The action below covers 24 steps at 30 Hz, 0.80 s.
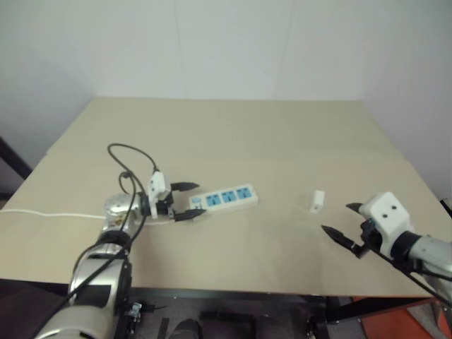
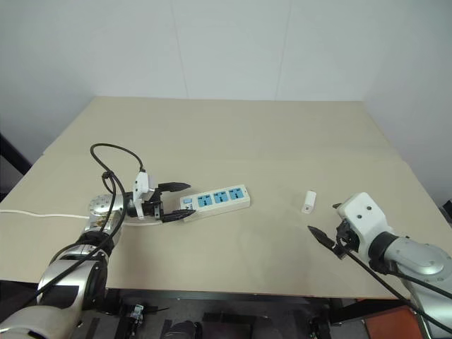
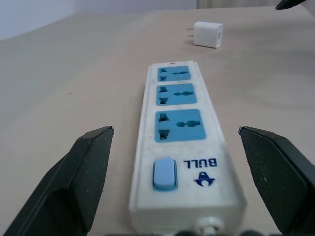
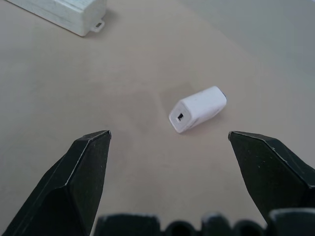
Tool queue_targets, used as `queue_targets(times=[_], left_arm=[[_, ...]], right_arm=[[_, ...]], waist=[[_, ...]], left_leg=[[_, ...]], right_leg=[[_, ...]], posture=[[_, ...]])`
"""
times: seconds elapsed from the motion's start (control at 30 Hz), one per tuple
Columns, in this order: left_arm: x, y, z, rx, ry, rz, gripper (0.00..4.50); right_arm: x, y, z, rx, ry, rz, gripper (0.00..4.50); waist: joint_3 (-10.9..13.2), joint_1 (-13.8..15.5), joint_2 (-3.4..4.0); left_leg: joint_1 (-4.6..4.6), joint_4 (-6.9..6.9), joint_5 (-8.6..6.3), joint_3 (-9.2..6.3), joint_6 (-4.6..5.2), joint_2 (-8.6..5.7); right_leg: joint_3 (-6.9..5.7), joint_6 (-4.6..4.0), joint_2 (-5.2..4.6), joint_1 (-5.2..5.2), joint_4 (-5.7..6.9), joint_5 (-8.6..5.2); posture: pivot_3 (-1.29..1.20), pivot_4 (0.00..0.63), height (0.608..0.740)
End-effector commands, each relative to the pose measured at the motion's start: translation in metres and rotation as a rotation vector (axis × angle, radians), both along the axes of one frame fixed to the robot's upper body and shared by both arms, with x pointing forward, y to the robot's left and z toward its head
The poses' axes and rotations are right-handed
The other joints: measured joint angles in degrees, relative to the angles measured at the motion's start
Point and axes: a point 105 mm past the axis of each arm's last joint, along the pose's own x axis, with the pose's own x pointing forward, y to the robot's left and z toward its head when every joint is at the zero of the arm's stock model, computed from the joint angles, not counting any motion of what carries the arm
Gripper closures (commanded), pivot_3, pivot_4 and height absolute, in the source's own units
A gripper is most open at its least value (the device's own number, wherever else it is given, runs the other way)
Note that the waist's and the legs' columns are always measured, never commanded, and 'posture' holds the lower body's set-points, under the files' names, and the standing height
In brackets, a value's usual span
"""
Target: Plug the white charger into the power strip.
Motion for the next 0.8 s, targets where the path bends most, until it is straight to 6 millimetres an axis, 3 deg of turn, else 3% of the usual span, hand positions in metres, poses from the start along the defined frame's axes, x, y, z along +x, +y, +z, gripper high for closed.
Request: queue_targets(times=[0.03,0.37,0.7,0.8], left_arm=[[0.003,-0.002,-0.001,0.012,-0.004,0.015,0.06],[0.003,-0.004,-0.020,0.055,0.050,0.056,0.06],[0.003,-0.012,-0.027,0.063,0.077,0.050,0.06],[0.002,-0.014,-0.029,0.062,0.088,0.041,0.67]], right_arm=[[-0.006,-0.004,0.017,-0.018,-0.062,-0.030,0.00],[-0.017,-0.005,0.016,-0.024,-0.054,-0.060,0.00],[-0.016,-0.007,0.017,-0.041,-0.055,-0.068,0.00],[-0.015,-0.005,0.016,-0.047,-0.054,-0.066,0.00]], waist=[[0.00,-0.02,-0.01],[-0.01,-0.07,-0.01],[-0.17,0.11,-0.02],[-0.18,0.37,-0.02]], left_leg=[[0.00,0.00,0.00,0.00,0.00,0.00],[0.05,0.00,0.00,-0.01,0.00,0.00],[0.25,0.00,0.00,-0.01,0.00,-0.01],[0.32,0.00,0.00,-0.01,0.00,-0.01]], right_leg=[[0.00,0.00,0.00,0.00,0.00,0.00],[0.00,0.03,0.01,0.04,0.01,-0.01],[0.00,0.35,-0.01,0.31,-0.02,-0.21],[-0.01,0.37,-0.01,0.39,-0.03,-0.22]], posture=[[0.00,0.150,0.740],[0.00,0.150,0.740],[0.00,0.150,0.740],[0.00,0.150,0.740]])
